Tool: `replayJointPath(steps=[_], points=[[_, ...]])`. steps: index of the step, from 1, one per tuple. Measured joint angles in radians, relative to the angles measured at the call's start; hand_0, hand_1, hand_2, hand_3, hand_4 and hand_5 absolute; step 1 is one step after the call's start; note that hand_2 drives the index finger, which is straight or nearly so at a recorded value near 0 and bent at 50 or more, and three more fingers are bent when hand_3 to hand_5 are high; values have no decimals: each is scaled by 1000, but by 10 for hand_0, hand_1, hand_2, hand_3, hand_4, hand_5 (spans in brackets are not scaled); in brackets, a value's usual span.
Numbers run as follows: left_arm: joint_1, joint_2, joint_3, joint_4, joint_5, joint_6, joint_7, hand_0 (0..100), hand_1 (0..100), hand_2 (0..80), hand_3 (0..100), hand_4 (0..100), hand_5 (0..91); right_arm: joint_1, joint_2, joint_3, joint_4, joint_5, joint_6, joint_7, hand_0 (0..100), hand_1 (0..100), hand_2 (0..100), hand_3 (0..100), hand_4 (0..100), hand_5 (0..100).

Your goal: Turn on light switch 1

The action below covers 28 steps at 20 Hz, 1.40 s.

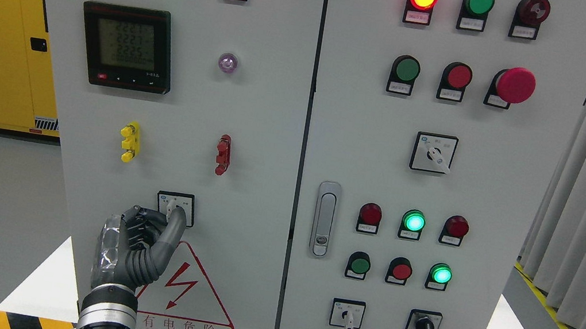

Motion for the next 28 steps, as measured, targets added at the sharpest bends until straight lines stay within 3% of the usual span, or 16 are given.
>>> replayJointPath(steps=[21,28], points=[[-8,0,-1,12,0,-1,0,345,592,610,917,899,874,0,0,0,0,0,0,0,0,500,40,0,0,0],[-9,0,-2,13,1,-2,0,395,577,610,917,900,874,0,0,0,0,0,0,0,0,500,40,0,0,0]])
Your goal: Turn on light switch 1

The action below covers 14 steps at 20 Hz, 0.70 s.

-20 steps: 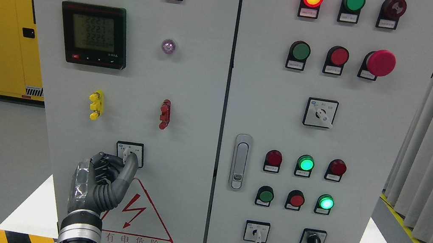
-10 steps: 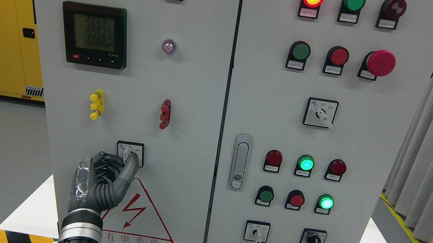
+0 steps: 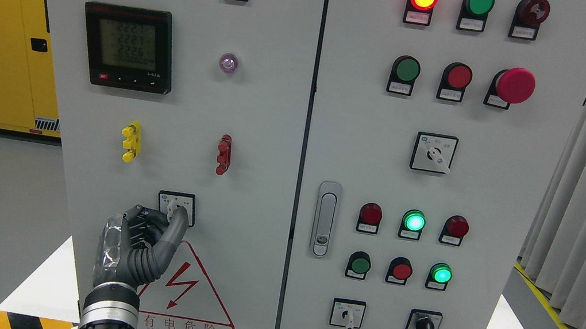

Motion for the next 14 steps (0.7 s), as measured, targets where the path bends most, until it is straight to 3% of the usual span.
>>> replayJointPath(steps=[5,14], points=[[-1,-1,-2,1,1,-2,-20,427,571,609,916,900,874,0,0,0,0,0,0,0,0,500,40,0,0,0],[-1,-1,-1,0,1,-1,-4,496,556,605,914,900,872,0,0,0,0,0,0,0,0,500,40,0,0,0]])
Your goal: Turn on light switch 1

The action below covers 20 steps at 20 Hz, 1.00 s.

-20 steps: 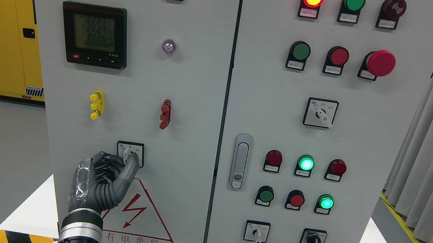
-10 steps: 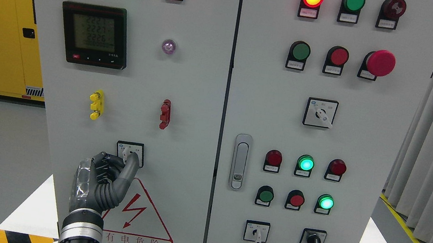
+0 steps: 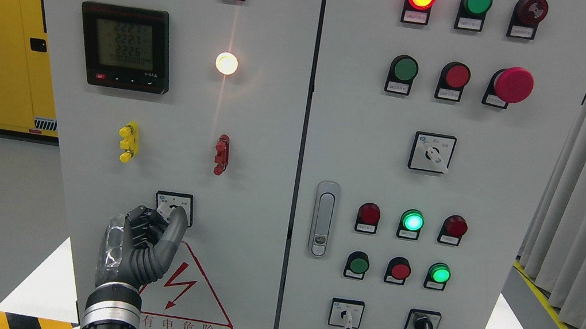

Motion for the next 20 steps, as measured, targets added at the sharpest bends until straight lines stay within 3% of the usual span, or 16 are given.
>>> replayJointPath(steps=[10,16,20], points=[[1,0,0,0,1,0,1,510,532,603,913,900,870,0,0,0,0,0,0,0,0,500,40,0,0,0],[2,0,1,0,1,0,5,345,517,602,913,900,869,0,0,0,0,0,0,0,0,500,40,0,0,0],[2,0,1,0,1,1,6,301,506,602,913,900,869,0,0,0,0,0,0,0,0,500,40,0,0,0]])
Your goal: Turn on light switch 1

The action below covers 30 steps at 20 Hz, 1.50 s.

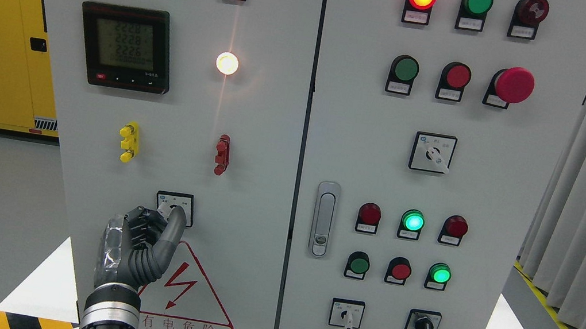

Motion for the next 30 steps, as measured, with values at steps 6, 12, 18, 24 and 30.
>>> replayJointPath(steps=[6,12,18,24,30], points=[[1,-1,0,-1,1,0,7,120,482,603,912,900,869,0,0,0,0,0,0,0,0,500,40,0,0,0],[4,0,0,-2,3,-5,15,66,474,606,911,899,869,0,0,0,0,0,0,0,0,500,40,0,0,0],[10,0,1,-3,14,-9,41,48,472,609,912,899,868,0,0,0,0,0,0,0,0,500,40,0,0,0],[18,0,1,-6,51,-12,79,41,478,617,916,898,868,0,0,0,0,0,0,0,0,500,40,0,0,0],[33,1,1,-8,76,-50,87,43,485,626,920,897,867,0,0,0,0,0,0,0,0,500,40,0,0,0]])
